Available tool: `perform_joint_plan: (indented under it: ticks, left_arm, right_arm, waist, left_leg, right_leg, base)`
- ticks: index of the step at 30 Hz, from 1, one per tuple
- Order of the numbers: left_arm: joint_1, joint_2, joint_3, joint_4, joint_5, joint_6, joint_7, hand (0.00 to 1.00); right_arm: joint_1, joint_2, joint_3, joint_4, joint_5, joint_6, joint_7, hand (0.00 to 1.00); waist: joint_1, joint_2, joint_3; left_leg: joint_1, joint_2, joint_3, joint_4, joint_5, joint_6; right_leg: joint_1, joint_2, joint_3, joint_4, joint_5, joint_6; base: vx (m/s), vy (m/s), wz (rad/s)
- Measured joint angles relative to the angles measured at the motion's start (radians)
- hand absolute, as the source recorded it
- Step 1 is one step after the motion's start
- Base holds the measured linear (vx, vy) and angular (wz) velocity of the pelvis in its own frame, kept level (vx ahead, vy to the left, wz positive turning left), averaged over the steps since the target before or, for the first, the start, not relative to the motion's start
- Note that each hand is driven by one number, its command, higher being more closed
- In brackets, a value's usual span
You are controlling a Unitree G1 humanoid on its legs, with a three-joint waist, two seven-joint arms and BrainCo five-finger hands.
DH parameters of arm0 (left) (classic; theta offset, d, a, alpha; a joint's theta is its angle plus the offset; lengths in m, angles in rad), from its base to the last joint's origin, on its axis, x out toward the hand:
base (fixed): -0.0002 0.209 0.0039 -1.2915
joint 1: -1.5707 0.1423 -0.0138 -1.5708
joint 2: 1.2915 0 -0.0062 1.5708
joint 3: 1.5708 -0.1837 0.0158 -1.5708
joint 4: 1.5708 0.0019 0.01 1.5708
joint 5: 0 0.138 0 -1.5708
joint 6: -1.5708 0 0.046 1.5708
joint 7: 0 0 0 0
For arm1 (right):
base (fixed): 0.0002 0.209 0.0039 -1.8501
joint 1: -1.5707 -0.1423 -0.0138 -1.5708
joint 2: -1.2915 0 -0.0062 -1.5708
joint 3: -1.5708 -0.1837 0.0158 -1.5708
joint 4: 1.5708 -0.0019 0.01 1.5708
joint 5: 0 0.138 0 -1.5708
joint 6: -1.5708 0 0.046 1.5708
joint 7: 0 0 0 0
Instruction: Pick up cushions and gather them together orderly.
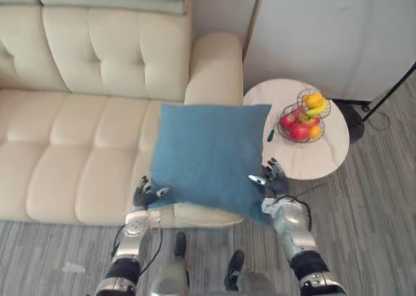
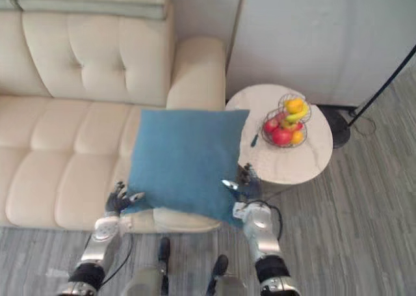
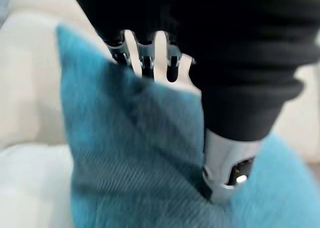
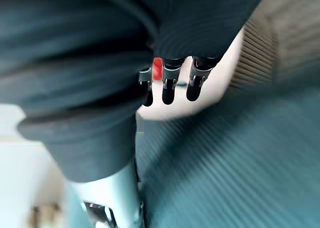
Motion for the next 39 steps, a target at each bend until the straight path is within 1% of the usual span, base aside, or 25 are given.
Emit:
perform_joint_plan:
  ticks: [1,2,6,8,9,10,14,16,18,19,21,22,24,26,27,28,29,30,31,32,34,36,37,38,39]
  left_arm:
    - [-0.025,0.003,-0.008,0.014,0.0,0.0,0.002,1.0]
    - [-0.046,0.013,-0.017,0.024,0.0,-0.001,0.003,1.0]
    - [-0.097,0.031,-0.041,0.025,-0.002,-0.015,0.025,1.0]
    - [-0.114,0.037,-0.044,0.024,-0.021,-0.025,0.025,1.0]
    - [-0.123,0.053,-0.071,-0.005,-0.085,-0.043,0.034,1.0]
    - [-0.125,0.055,-0.083,-0.03,-0.1,-0.049,0.038,1.0]
    - [-0.122,0.052,-0.095,-0.091,-0.117,-0.055,0.039,1.0]
    - [-0.073,0.041,-0.106,-0.205,-0.151,-0.059,0.042,1.0]
    - [-0.024,0.037,-0.113,-0.264,-0.159,-0.06,0.041,1.0]
    - [0.018,0.027,-0.123,-0.311,-0.16,-0.059,0.034,1.0]
    - [0.087,0.007,-0.134,-0.384,-0.173,-0.059,0.018,1.0]
    - [0.105,0.003,-0.137,-0.401,-0.177,-0.059,0.016,1.0]
    - [0.173,-0.013,-0.148,-0.469,-0.18,-0.056,-0.001,1.0]
    - [0.218,-0.023,-0.162,-0.521,-0.181,-0.055,-0.023,1.0]
    - [0.229,-0.026,-0.162,-0.534,-0.185,-0.055,-0.027,1.0]
    - [0.252,-0.032,-0.162,-0.556,-0.198,-0.055,-0.03,1.0]
    - [0.258,-0.033,-0.162,-0.561,-0.198,-0.055,-0.031,1.0]
    - [0.275,-0.034,-0.162,-0.577,-0.2,-0.055,-0.043,1.0]
    - [0.283,-0.034,-0.163,-0.585,-0.201,-0.055,-0.048,1.0]
    - [0.285,-0.034,-0.165,-0.588,-0.201,-0.055,-0.048,1.0]
    - [0.305,-0.037,-0.171,-0.598,-0.201,-0.055,-0.048,1.0]
    - [0.349,-0.059,-0.182,-0.622,-0.201,-0.055,-0.053,1.0]
    - [0.356,-0.065,-0.182,-0.628,-0.202,-0.055,-0.054,1.0]
    - [0.365,-0.078,-0.183,-0.634,-0.201,-0.054,-0.062,1.0]
    - [0.367,-0.082,-0.183,-0.635,-0.202,-0.054,-0.066,1.0]
  right_arm:
    - [-0.021,0.012,0.005,0.005,0.0,-0.001,-0.005,0.0]
    - [-0.041,0.016,0.01,0.011,0.0,-0.006,-0.012,1.0]
    - [-0.099,0.006,0.025,0.028,0.005,-0.018,-0.034,1.0]
    - [-0.104,-0.009,0.027,0.027,0.016,-0.022,-0.041,1.0]
    - [-0.121,-0.022,0.039,0.027,0.045,-0.026,-0.042,1.0]
    - [-0.121,-0.023,0.043,0.027,0.061,-0.033,-0.042,1.0]
    - [-0.119,-0.027,0.061,0.018,0.075,-0.043,-0.042,1.0]
    - [-0.081,-0.026,0.061,-0.027,0.077,-0.043,-0.041,1.0]
    - [-0.035,-0.028,0.061,-0.066,0.082,-0.038,-0.038,1.0]
    - [0.014,-0.034,0.06,-0.119,0.082,-0.038,-0.03,1.0]
    - [0.098,-0.036,0.055,-0.179,0.082,-0.034,-0.016,1.0]
    - [0.114,-0.036,0.054,-0.184,0.082,-0.033,-0.011,1.0]
    - [0.178,-0.034,0.037,-0.229,0.072,-0.022,0.007,1.0]
    - [0.238,-0.034,0.016,-0.276,0.072,-0.021,0.013,1.0]
    - [0.253,-0.034,0.015,-0.289,0.072,-0.021,0.015,1.0]
    - [0.279,-0.031,0.015,-0.307,0.072,-0.021,0.021,1.0]
    - [0.286,-0.029,0.014,-0.314,0.072,-0.021,0.023,1.0]
    - [0.313,-0.02,0.01,-0.337,0.073,-0.022,0.027,1.0]
    - [0.323,-0.015,0.01,-0.346,0.072,-0.023,0.03,1.0]
    - [0.329,-0.015,0.01,-0.355,0.07,-0.023,0.03,1.0]
    - [0.346,-0.018,0.01,-0.373,0.051,-0.023,0.03,1.0]
    - [0.383,-0.019,0.006,-0.392,0.017,-0.022,0.03,1.0]
    - [0.39,-0.019,0.003,-0.402,0.01,-0.022,0.03,1.0]
    - [0.405,-0.019,-0.008,-0.422,-0.005,-0.022,0.03,1.0]
    - [0.408,-0.019,-0.012,-0.426,-0.007,-0.022,0.029,1.0]
  waist:
    - [0.003,0.0,0.022]
    - [0.002,-0.002,0.034]
    - [0.004,-0.001,0.076]
    - [0.004,0.002,0.079]
    - [0.004,0.003,0.081]
    - [0.004,0.003,0.081]
    - [0.003,0.003,0.081]
    - [0.014,0.004,0.081]
    - [0.015,0.007,0.079]
    - [0.013,0.011,0.077]
    - [0.001,0.02,0.071]
    - [0.001,0.022,0.068]
    - [-0.005,0.036,0.059]
    - [-0.008,0.052,0.026]
    - [-0.008,0.055,0.02]
    - [-0.011,0.061,0.008]
    - [-0.011,0.064,0.005]
    - [-0.017,0.064,-0.009]
    - [-0.02,0.058,-0.013]
    - [-0.02,0.058,-0.014]
    - [-0.02,0.068,-0.03]
    - [-0.023,0.089,-0.082]
    - [-0.023,0.093,-0.084]
    - [-0.022,0.104,-0.091]
    - [-0.021,0.106,-0.093]
  left_leg:
    - [-0.021,0.002,0.002,0.017,-0.001,0.0]
    - [-0.043,0.004,0.004,0.027,-0.001,0.0]
    - [-0.088,0.012,0.015,0.057,-0.006,-0.002]
    - [-0.104,0.016,0.018,0.057,-0.006,-0.002]
    - [-0.111,0.018,0.02,0.057,-0.005,-0.002]
    - [-0.114,0.018,0.021,0.058,-0.002,-0.003]
    - [-0.111,0.018,0.024,0.06,-0.003,-0.003]
    - [-0.069,0.016,0.047,0.057,-0.018,-0.007]
    - [-0.023,0.01,0.052,0.057,-0.03,-0.009]
    - [0.008,0.003,0.053,0.056,-0.042,-0.008]
    - [0.043,-0.003,0.055,0.053,-0.052,-0.005]
    - [0.051,-0.004,0.058,0.052,-0.055,-0.005]
    - [0.096,-0.015,0.075,0.037,-0.056,-0.004]
    - [0.101,-0.021,0.075,0.037,-0.057,-0.002]
    - [0.103,-0.022,0.073,0.037,-0.057,-0.002]
    - [0.111,-0.022,0.067,0.037,-0.057,-0.002]
    - [0.112,-0.022,0.064,0.039,-0.058,-0.001]
    - [0.111,-0.026,0.044,0.041,-0.062,0.006]
    - [0.11,-0.032,0.021,0.046,-0.062,0.006]
    - [0.108,-0.034,0.003,0.051,-0.061,0.004]
    - [0.104,-0.033,-0.04,0.053,-0.053,-0.005]
    - [0.072,-0.03,-0.112,0.036,-0.022,-0.017]
    - [0.067,-0.03,-0.126,0.034,-0.015,-0.018]
    - [0.051,-0.031,-0.174,0.033,0.001,-0.023]
    - [0.044,-0.032,-0.186,0.033,0.008,-0.025]
  right_leg:
    - [-0.02,0.0,0.01,0.012,0.003,-0.004]
    - [-0.043,-0.001,0.016,0.019,0.003,-0.004]
    - [-0.091,0.0,0.036,0.046,0.002,-0.005]
    - [-0.112,0.001,0.039,0.054,0.003,-0.006]
    - [-0.126,0.0,0.044,0.062,0.001,-0.009]
    - [-0.129,0.001,0.043,0.062,0.001,-0.009]
    - [-0.127,-0.001,0.046,0.062,0.001,-0.008]
    - [-0.099,-0.002,0.069,0.065,-0.007,-0.004]
    - [-0.062,-0.007,0.084,0.068,-0.015,0.002]
    - [-0.034,-0.015,0.085,0.075,-0.034,0.003]
    - [-0.002,-0.02,0.085,0.082,-0.042,0.009]
    - [0.004,-0.021,0.088,0.082,-0.043,0.01]
    - [0.034,-0.027,0.101,0.082,-0.047,0.016]
    - [0.035,-0.032,0.112,0.084,-0.048,0.018]
    - [0.035,-0.031,0.127,0.087,-0.048,0.018]
    - [0.037,-0.025,0.178,0.095,-0.05,0.019]
    - [0.038,-0.022,0.198,0.099,-0.052,0.017]
    - [0.038,-0.017,0.255,0.115,-0.079,0.009]
    - [0.044,-0.018,0.281,0.126,-0.106,0.012]
    - [0.053,-0.017,0.282,0.13,-0.123,0.013]
    - [0.072,-0.013,0.251,0.132,-0.137,0.014]
    - [0.074,-0.004,0.178,0.13,-0.144,0.006]
    - [0.078,-0.003,0.161,0.13,-0.144,0.006]
    - [0.09,0.001,0.119,0.131,-0.146,0.005]
    - [0.093,0.002,0.103,0.134,-0.148,0.003]
  base:
    - [-0.09,0.032,-0.06]
    - [-0.1,0.031,-0.09]
    - [-0.11,0.015,-0.09]
    - [-0.05,0.007,-0.07]
    - [0.02,0.001,-0.09]
    - [0.06,-0.004,-0.06]
    - [0.07,-0.002,-0.02]
    - [0.09,0.007,-0.22]
    - [0.09,0.006,-0.21]
    - [0.09,0.015,0.0]
    - [0.09,0.022,0.03]
    - [0.06,0.035,-0.08]
    - [0.05,0.043,-0.17]
    - [0.04,0.036,-0.06]
    - [0.03,0.031,-0.03]
    - [0.0,0.0,0.0]
    - [0.01,0.034,0.18]
    - [-0.01,0.017,0.41]
    - [-0.03,-0.018,0.55]
    - [-0.05,-0.068,0.67]
    - [-0.05,-0.092,0.65]
    - [-0.01,-0.106,0.85]
    - [-0.01,-0.098,1.07]
    - [-0.02,-0.067,0.89]
    - [-0.05,-0.071,1.11]
